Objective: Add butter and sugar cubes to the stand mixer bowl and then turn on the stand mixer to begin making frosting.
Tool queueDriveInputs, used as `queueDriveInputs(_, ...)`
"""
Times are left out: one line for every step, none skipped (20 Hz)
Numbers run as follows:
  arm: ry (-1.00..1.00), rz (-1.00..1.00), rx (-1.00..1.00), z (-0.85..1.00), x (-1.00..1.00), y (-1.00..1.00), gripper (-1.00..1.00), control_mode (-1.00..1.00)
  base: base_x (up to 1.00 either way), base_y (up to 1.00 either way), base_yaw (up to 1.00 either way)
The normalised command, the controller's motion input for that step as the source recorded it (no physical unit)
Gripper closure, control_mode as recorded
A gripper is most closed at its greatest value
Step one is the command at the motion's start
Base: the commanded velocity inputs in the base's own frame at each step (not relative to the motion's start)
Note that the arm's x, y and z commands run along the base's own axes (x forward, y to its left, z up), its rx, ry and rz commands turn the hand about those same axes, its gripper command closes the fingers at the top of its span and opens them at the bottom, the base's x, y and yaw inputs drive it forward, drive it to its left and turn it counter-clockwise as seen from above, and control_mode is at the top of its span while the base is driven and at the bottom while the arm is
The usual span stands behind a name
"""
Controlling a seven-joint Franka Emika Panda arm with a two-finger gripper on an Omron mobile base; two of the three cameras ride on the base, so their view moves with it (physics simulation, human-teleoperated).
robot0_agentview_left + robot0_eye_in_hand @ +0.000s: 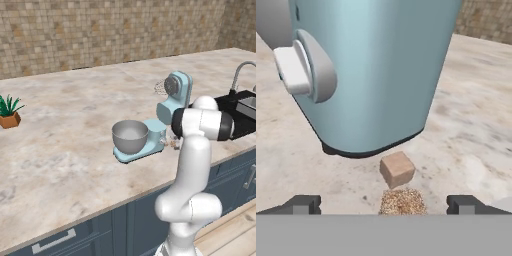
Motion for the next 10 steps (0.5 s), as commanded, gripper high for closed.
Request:
queueDriveInputs(0.00, 0.00, 0.03, -0.12, 0.19, 0.00, -1.00, -1.00, 0.00, 0.00, 0.00)
queueDriveInputs(0.00, 0.00, 0.02, -0.14, 0.22, 0.00, -1.00, -1.00, 0.00, 0.00, 0.00)
queueDriveInputs(0.00, 0.00, 0.01, -0.15, 0.21, 0.00, -1.00, -1.00, 0.00, 0.00, 0.00)
queueDriveInputs(0.00, 0.00, 0.01, -0.19, 0.20, 0.00, -1.00, -1.00, 0.00, 0.00, 0.00)
queueDriveInputs(0.00, 0.00, 0.01, -0.20, 0.16, 0.00, -1.00, -1.00, 0.00, 0.00, 0.00)
queueDriveInputs(0.00, 0.00, 0.01, -0.19, 0.15, 0.00, -1.00, -1.00, 0.00, 0.00, 0.00)
queueDriveInputs(0.00, 0.00, 0.01, -0.18, 0.16, 0.00, -1.00, -1.00, 0.00, 0.00, 0.00)
queueDriveInputs(0.00, 0.00, 0.01, -0.18, 0.18, 0.00, -1.00, -1.00, 0.00, 0.00, 0.00)
queueDriveInputs(0.00, 0.00, 0.00, -0.16, 0.18, 0.00, -1.00, -1.00, 0.00, 0.00, 0.00)
queueDriveInputs(0.00, 0.00, 0.00, -0.16, 0.16, 0.00, -1.00, -1.00, 0.00, 0.00, 0.00)
